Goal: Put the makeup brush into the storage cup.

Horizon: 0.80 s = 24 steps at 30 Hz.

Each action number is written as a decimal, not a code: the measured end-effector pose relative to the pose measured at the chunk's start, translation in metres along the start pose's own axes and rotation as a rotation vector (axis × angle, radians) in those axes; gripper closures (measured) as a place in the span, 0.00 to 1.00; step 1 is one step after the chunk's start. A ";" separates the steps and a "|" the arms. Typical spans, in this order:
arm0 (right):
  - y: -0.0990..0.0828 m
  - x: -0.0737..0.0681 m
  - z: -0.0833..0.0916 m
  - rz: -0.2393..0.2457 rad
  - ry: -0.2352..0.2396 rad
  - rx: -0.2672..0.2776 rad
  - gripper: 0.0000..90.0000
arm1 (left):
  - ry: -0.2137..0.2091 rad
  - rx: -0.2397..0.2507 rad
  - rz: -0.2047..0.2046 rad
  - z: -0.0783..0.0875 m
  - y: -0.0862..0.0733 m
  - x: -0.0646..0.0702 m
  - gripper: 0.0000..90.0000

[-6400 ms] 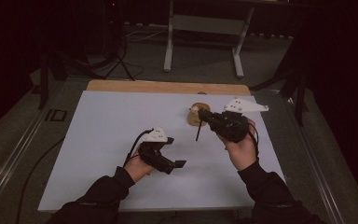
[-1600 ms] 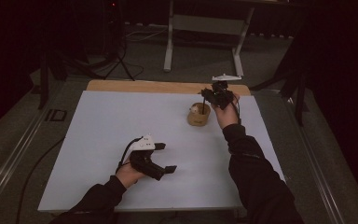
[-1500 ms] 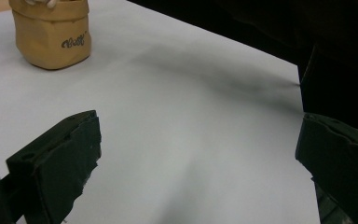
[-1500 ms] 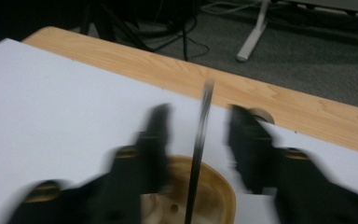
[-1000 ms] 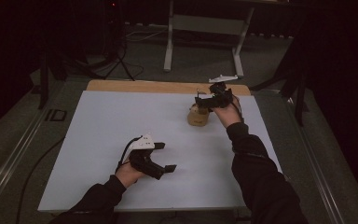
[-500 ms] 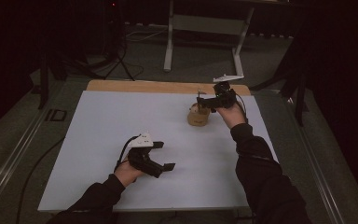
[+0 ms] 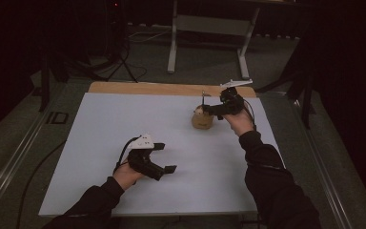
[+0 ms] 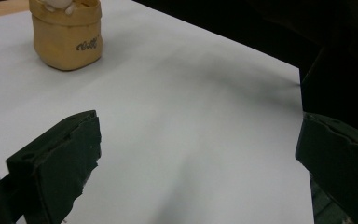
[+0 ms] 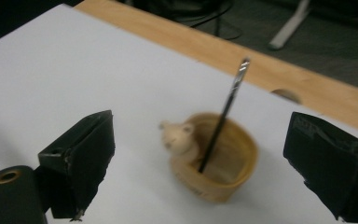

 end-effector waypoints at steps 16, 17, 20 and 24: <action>-0.028 -0.017 0.005 0.034 0.078 -0.014 0.10 | 0.034 -0.012 0.008 0.022 -0.001 -0.011 0.00; -0.031 -0.017 0.005 0.043 0.072 -0.018 0.11 | 0.033 -0.015 0.008 0.023 -0.001 -0.011 0.00; -0.038 -0.019 0.005 0.041 0.088 -0.009 0.10 | 0.036 -0.017 0.007 0.028 -0.002 -0.012 0.00; -0.049 -0.023 0.005 0.028 0.111 -0.028 0.11 | 0.043 -0.020 0.007 0.035 -0.003 -0.015 0.00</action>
Point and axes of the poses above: each handheld gripper's, and its own axes: z roughly backward along the jaws, y roughly out of its top, x roughly to its right, the point moved 9 cm from there along -z, roughly forward along the jaws, and after that the axes turned 6 degrees about y, right-handed, at the moved point
